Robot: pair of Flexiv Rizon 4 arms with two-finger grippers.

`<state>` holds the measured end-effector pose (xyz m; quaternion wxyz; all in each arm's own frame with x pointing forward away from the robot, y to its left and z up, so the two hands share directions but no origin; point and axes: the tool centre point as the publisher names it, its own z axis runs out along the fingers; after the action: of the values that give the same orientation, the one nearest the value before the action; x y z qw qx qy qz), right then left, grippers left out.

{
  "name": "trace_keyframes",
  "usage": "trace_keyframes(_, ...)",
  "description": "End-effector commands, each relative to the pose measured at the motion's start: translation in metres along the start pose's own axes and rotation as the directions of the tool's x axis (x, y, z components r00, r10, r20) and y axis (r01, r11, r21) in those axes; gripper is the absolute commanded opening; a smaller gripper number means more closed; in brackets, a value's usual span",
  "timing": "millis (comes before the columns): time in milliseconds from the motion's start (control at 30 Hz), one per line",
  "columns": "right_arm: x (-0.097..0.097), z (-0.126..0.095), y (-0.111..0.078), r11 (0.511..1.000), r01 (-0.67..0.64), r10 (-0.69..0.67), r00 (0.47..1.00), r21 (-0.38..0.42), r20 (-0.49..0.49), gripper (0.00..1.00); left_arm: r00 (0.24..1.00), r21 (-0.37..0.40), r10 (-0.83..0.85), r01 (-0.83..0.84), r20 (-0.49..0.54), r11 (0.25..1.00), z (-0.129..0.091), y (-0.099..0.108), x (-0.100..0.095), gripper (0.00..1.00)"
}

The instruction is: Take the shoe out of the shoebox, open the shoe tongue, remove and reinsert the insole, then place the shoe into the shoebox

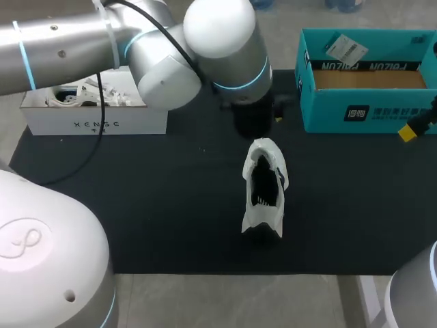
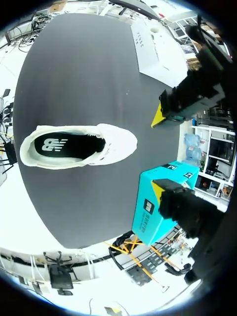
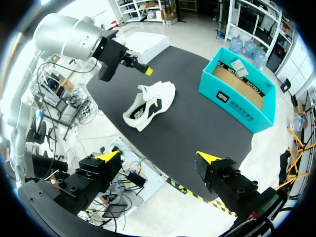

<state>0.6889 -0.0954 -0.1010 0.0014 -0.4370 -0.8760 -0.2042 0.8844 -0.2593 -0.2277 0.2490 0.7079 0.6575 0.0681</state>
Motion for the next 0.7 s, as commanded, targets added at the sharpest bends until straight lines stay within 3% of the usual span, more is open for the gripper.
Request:
trace_keyframes(33,-0.001,0.001,0.004,1.0,-0.001,0.001,1.0,0.008,-0.001,1.0,1.0,0.018,-0.006,0.005,0.006,1.0,0.01,0.003,0.002,0.0)
trace_keyframes(700,-0.001,0.001,0.004,1.0,-0.001,0.001,1.0,0.008,-0.001,1.0,1.0,0.143,0.004,0.0,-0.027,0.99,0.054,-0.066,0.026,0.0)
